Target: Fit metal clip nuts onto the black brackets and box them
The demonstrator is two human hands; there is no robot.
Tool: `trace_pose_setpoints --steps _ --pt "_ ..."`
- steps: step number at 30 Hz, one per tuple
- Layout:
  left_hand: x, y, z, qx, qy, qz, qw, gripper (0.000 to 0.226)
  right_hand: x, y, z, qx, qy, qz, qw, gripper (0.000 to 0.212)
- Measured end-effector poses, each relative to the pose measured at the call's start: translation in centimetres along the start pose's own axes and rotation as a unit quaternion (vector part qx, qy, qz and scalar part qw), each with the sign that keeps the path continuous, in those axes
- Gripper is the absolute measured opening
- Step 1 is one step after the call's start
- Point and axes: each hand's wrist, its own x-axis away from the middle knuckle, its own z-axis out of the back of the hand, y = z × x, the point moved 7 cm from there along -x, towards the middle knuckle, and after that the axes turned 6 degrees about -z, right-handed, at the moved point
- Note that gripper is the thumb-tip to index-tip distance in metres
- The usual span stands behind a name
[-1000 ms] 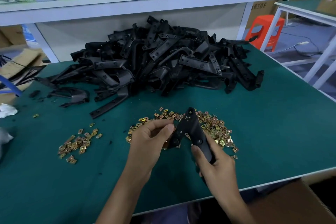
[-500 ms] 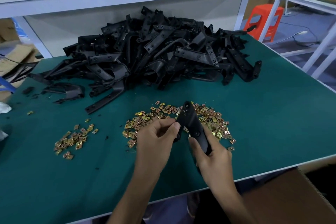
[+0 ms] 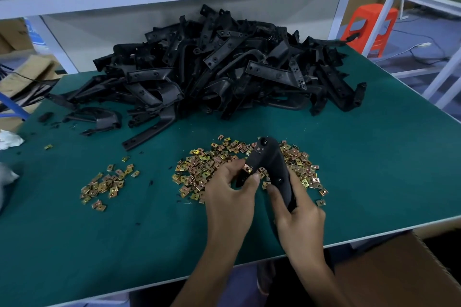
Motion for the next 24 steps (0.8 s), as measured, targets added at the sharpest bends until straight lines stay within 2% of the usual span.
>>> trace_pose_setpoints --steps 4,6,8,10,11,14,15,17,19,21,24 --pt "0.0 0.5 -0.5 0.019 -0.027 -0.007 0.999 0.024 -0.1 0.2 0.2 -0.019 0.005 -0.008 1.0 0.049" --pt "-0.8 1.1 -0.3 0.004 -0.059 -0.02 0.998 0.012 -0.2 0.3 0.4 -0.053 0.009 -0.019 0.998 0.046" --pt "-2.3 1.2 1.1 -0.027 -0.057 -0.034 0.997 0.018 -0.5 0.7 0.5 -0.091 0.011 -0.04 0.995 0.039" --pt "-3.9 0.9 2.2 -0.122 -0.073 -0.068 0.988 0.022 -0.8 1.3 0.6 -0.13 0.016 -0.069 0.989 0.032" --pt "-4.4 0.7 2.1 -0.207 -0.107 -0.102 0.967 0.019 -0.9 1.5 0.7 -0.143 0.016 -0.081 0.986 0.03" --pt "-3.7 -0.8 0.0 -0.426 -0.221 -0.185 0.857 0.021 -0.8 1.6 0.5 -0.146 0.002 -0.084 0.986 0.034" --pt "-3.3 -1.4 -0.5 -0.459 -0.242 -0.185 0.835 0.026 -0.8 1.5 0.4 -0.143 -0.004 -0.08 0.986 0.037" --pt "-2.9 -2.0 -1.1 -0.48 -0.25 -0.183 0.821 0.027 -0.8 1.4 0.3 -0.145 -0.006 -0.076 0.986 0.048" --pt "-3.0 -1.5 -1.1 -0.452 -0.232 -0.183 0.842 0.017 -0.9 1.5 0.3 -0.155 -0.003 -0.076 0.985 0.052" --pt "-3.3 -1.0 -0.4 -0.375 -0.209 -0.149 0.891 0.011 -0.7 1.4 0.4 -0.146 -0.007 -0.064 0.987 0.043" --pt "-4.0 -0.2 1.0 -0.16 -0.153 -0.031 0.975 0.012 -0.5 1.0 0.3 -0.118 -0.024 -0.039 0.992 0.04"
